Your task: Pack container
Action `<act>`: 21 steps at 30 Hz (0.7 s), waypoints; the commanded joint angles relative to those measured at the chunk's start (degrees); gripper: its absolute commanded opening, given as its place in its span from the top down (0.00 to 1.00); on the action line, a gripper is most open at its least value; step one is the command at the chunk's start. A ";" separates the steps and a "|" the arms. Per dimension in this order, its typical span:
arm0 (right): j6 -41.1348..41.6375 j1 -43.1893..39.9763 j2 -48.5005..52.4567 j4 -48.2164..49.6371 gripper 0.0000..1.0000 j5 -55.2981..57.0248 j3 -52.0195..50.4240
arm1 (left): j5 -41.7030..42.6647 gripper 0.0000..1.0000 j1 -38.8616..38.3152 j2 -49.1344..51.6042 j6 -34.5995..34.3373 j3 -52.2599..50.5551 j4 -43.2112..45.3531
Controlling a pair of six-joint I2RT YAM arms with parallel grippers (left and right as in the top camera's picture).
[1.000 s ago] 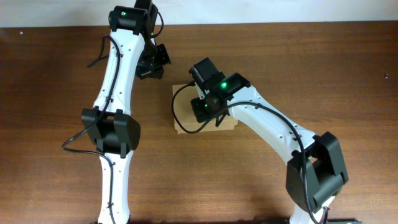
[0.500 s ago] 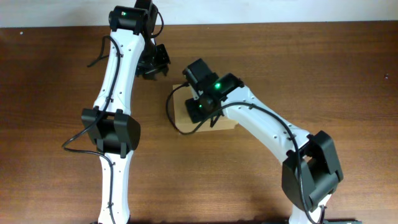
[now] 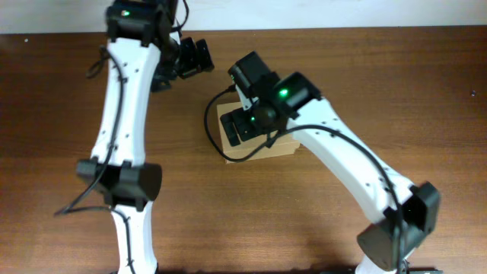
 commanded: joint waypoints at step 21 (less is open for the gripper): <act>-20.90 -11.32 -46.84 -12.63 0.01 1.75 -6.01 | -8.28 0.00 1.97 -53.96 4.68 -29.70 0.24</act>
